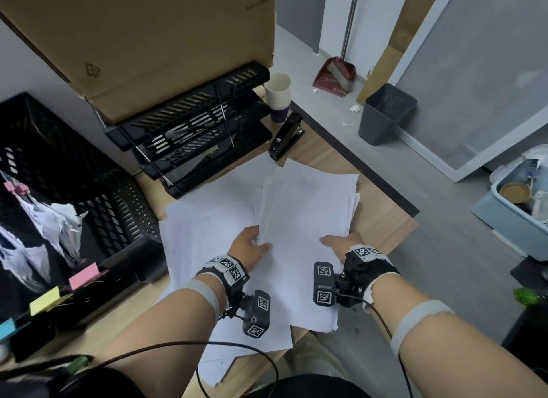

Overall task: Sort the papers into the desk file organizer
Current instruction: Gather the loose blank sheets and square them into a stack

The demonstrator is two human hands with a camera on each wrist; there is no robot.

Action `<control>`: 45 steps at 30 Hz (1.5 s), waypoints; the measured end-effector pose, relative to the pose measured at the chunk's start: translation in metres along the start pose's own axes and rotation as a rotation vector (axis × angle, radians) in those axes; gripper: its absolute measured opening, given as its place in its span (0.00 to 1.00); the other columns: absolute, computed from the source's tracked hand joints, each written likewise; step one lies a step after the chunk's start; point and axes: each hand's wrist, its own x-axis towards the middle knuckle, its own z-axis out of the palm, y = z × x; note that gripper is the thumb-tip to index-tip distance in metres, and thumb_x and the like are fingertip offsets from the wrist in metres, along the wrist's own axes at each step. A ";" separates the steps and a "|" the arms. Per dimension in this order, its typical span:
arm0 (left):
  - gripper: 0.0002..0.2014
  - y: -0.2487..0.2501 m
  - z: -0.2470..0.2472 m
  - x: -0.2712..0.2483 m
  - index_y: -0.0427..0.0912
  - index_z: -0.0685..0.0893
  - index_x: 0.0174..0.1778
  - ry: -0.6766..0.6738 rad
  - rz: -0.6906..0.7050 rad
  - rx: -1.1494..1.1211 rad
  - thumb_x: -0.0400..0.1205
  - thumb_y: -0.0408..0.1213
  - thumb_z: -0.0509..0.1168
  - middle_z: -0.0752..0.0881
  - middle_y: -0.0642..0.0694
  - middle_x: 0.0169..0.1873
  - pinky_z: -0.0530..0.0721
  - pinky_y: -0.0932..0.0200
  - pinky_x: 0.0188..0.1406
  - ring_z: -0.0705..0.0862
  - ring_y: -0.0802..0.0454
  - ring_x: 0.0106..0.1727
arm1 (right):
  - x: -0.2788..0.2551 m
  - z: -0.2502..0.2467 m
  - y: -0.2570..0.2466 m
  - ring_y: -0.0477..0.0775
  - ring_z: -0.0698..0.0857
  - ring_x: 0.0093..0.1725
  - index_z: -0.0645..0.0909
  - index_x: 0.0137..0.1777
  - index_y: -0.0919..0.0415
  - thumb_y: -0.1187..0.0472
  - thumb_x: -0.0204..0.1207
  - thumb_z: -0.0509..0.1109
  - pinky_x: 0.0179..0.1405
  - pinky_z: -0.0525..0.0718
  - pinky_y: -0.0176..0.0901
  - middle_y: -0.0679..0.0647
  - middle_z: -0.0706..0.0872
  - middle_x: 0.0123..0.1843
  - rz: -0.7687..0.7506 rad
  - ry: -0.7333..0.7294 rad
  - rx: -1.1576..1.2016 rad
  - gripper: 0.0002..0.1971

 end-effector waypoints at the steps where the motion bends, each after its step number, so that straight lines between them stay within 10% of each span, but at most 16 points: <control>1: 0.18 -0.002 0.000 0.000 0.46 0.84 0.69 -0.009 -0.009 -0.003 0.82 0.39 0.69 0.82 0.48 0.69 0.80 0.50 0.71 0.82 0.45 0.67 | 0.000 0.002 0.001 0.64 0.83 0.57 0.68 0.74 0.68 0.53 0.74 0.74 0.53 0.78 0.47 0.62 0.82 0.63 -0.012 -0.048 -0.042 0.33; 5: 0.18 -0.005 -0.003 -0.002 0.45 0.81 0.69 0.021 -0.026 -0.041 0.83 0.41 0.68 0.86 0.47 0.61 0.83 0.49 0.65 0.85 0.44 0.63 | 0.001 0.002 0.008 0.65 0.85 0.55 0.75 0.67 0.67 0.53 0.75 0.68 0.60 0.83 0.51 0.60 0.86 0.56 -0.136 -0.010 -0.076 0.24; 9: 0.28 -0.023 -0.006 -0.001 0.50 0.70 0.82 0.002 0.031 0.298 0.85 0.44 0.65 0.63 0.48 0.86 0.66 0.44 0.83 0.65 0.46 0.85 | -0.006 -0.022 0.005 0.67 0.85 0.59 0.76 0.70 0.67 0.54 0.78 0.66 0.64 0.83 0.56 0.64 0.84 0.64 -0.227 0.161 0.028 0.24; 13: 0.27 -0.016 -0.012 -0.007 0.47 0.68 0.82 -0.064 0.028 0.292 0.87 0.49 0.61 0.59 0.47 0.88 0.65 0.40 0.83 0.65 0.46 0.85 | -0.025 -0.062 -0.009 0.66 0.85 0.56 0.80 0.62 0.71 0.60 0.81 0.66 0.52 0.78 0.42 0.59 0.85 0.52 -0.341 0.319 0.114 0.16; 19: 0.32 0.022 -0.051 -0.020 0.44 0.72 0.80 -0.040 -0.142 -0.351 0.88 0.63 0.47 0.77 0.42 0.77 0.65 0.44 0.80 0.75 0.42 0.78 | -0.054 -0.086 -0.038 0.64 0.86 0.59 0.82 0.61 0.68 0.58 0.79 0.67 0.57 0.79 0.44 0.63 0.87 0.59 -0.457 0.284 0.104 0.16; 23: 0.30 0.017 -0.074 -0.044 0.50 0.80 0.70 -0.145 -0.146 -0.789 0.82 0.68 0.57 0.89 0.44 0.62 0.82 0.41 0.68 0.89 0.43 0.61 | -0.061 -0.053 -0.054 0.64 0.85 0.59 0.80 0.66 0.63 0.53 0.78 0.68 0.58 0.80 0.43 0.61 0.86 0.62 -0.456 0.099 -0.178 0.19; 28: 0.30 -0.034 -0.081 -0.066 0.32 0.84 0.51 0.092 -0.189 -0.408 0.71 0.57 0.78 0.90 0.33 0.46 0.94 0.41 0.45 0.92 0.36 0.45 | -0.067 0.022 -0.052 0.58 0.82 0.51 0.79 0.62 0.62 0.57 0.80 0.65 0.47 0.79 0.39 0.58 0.84 0.56 -0.416 -0.160 -0.394 0.14; 31: 0.18 -0.082 -0.086 -0.082 0.40 0.81 0.35 0.328 -0.274 -0.196 0.75 0.52 0.76 0.89 0.39 0.35 0.92 0.44 0.44 0.90 0.43 0.35 | -0.057 0.063 -0.043 0.59 0.82 0.52 0.79 0.67 0.64 0.57 0.78 0.67 0.52 0.77 0.40 0.60 0.85 0.62 -0.372 -0.205 -0.489 0.19; 35: 0.23 -0.123 -0.090 -0.102 0.43 0.78 0.52 0.482 -0.444 -0.075 0.73 0.53 0.79 0.86 0.43 0.48 0.78 0.56 0.45 0.85 0.43 0.49 | -0.048 0.096 -0.029 0.64 0.84 0.53 0.78 0.63 0.66 0.60 0.72 0.66 0.54 0.81 0.45 0.61 0.84 0.56 -0.326 -0.179 -0.541 0.20; 45: 0.34 -0.116 -0.063 -0.083 0.40 0.84 0.66 0.237 -0.367 -0.367 0.68 0.53 0.81 0.88 0.47 0.60 0.84 0.51 0.62 0.87 0.44 0.62 | -0.058 0.122 -0.018 0.63 0.76 0.63 0.50 0.79 0.65 0.65 0.78 0.64 0.54 0.73 0.46 0.64 0.70 0.73 -0.362 -0.208 -0.392 0.34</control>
